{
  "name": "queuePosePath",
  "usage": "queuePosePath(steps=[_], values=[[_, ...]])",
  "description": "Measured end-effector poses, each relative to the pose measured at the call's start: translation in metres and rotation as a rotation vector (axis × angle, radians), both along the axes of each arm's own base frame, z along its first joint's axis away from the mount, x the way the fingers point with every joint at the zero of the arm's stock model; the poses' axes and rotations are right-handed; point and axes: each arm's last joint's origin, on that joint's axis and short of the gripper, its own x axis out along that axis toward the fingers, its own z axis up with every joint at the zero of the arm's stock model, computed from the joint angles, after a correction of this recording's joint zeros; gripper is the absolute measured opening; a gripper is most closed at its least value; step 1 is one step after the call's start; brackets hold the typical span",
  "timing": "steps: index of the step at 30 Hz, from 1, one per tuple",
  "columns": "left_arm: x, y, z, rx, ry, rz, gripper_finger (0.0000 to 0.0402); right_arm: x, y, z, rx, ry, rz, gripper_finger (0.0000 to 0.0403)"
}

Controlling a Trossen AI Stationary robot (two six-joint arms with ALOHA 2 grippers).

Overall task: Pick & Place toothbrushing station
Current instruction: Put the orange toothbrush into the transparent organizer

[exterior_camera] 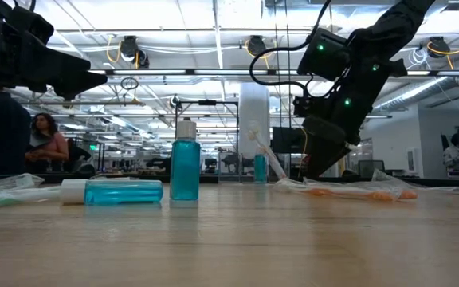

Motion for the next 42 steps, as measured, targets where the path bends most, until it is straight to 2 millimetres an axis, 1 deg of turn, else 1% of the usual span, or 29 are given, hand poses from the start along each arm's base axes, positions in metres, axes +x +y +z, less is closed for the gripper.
queuePosePath(steps=[6,14,21,25,34,39,42], values=[[0.000,0.000,0.000,0.000,0.000,0.000,0.0310,0.001,0.000,-0.001,-0.004,0.002,0.007,0.0132],[0.000,0.000,0.000,0.000,0.001,0.000,0.0310,0.005,0.000,-0.020,0.003,0.062,0.007,0.0132],[0.000,0.000,0.000,0.000,0.000,0.000,0.0310,0.007,0.000,-0.023,0.003,0.065,0.007,0.0128],[0.000,0.000,0.000,0.000,0.000,0.000,0.0310,0.006,0.000,-0.022,0.005,0.062,0.013,0.0102],[0.000,0.000,0.000,0.000,0.001,0.000,0.0310,0.008,-0.001,-0.020,-0.027,0.049,0.067,0.0015],[0.000,0.000,0.000,0.000,0.000,0.000,0.0310,0.010,-0.001,-0.012,-0.057,0.012,0.104,0.0008],[0.000,0.000,0.000,0.000,0.000,0.000,0.0310,0.011,-0.001,-0.001,-0.090,-0.047,0.135,0.0007]])
